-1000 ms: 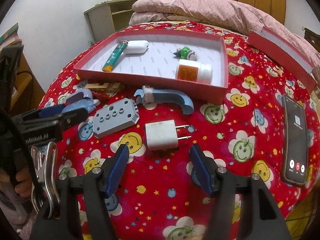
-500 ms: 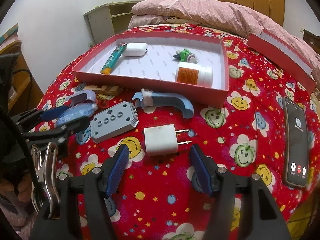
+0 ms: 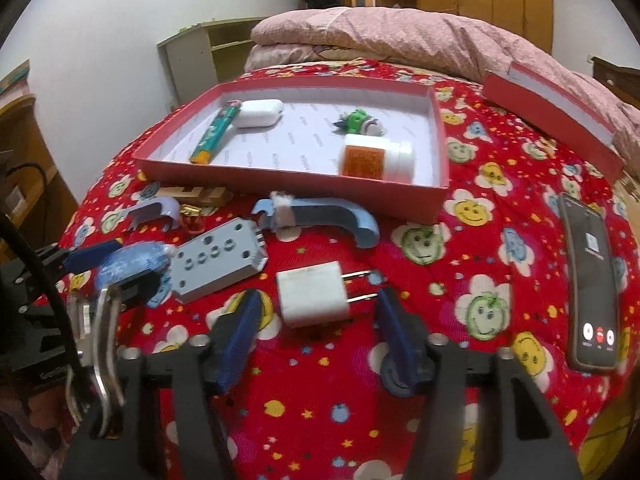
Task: Organize rigid objects
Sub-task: 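Close left tool on correction tape while right tool closes on plug charger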
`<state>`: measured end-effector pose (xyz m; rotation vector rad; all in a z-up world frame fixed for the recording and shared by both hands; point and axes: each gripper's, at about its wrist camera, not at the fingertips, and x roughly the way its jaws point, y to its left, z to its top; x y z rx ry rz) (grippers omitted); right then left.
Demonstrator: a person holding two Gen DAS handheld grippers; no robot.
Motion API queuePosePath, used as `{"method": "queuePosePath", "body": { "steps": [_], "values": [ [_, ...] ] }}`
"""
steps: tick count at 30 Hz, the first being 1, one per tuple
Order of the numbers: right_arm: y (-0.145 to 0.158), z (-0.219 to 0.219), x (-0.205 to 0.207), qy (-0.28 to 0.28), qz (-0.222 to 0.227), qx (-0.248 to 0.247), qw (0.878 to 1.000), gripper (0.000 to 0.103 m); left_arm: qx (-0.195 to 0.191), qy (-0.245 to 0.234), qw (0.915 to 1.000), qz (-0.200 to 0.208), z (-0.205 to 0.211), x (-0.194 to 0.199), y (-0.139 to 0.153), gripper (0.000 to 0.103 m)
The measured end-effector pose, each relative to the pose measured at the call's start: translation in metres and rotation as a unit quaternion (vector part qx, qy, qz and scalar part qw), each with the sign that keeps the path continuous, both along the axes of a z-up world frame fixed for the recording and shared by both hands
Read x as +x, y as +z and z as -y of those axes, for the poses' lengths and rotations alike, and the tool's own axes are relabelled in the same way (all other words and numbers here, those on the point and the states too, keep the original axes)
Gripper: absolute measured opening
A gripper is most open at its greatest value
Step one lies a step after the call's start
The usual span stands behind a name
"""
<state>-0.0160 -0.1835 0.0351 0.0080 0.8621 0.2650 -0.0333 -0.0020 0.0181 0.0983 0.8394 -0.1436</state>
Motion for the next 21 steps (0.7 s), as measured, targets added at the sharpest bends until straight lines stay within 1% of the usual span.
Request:
{"method": "queuePosePath", "body": {
  "steps": [1,4,9,14,21],
  "values": [
    [0.000,0.002,0.000,-0.005,0.000,0.000,1.000,0.047,-0.002,-0.001,1.0000,0.000,0.000,-0.001,0.000,0.061],
    [0.001,0.007,0.000,-0.010,-0.001,0.014,1.000,0.046,-0.006,-0.004,1.0000,-0.001,-0.001,-0.003,0.002,0.059],
    [0.003,0.004,-0.006,-0.008,0.001,0.015,1.000,0.046,-0.013,-0.010,0.9999,0.004,-0.001,-0.008,0.008,0.059],
    [0.009,0.002,-0.013,-0.007,0.008,0.021,1.000,0.046,-0.026,-0.013,0.9995,0.012,-0.004,-0.015,0.018,0.059],
    [0.014,0.001,-0.019,-0.005,0.008,0.037,0.999,0.046,-0.040,-0.003,0.9988,0.027,-0.011,-0.017,0.038,0.059]
  ]
}}
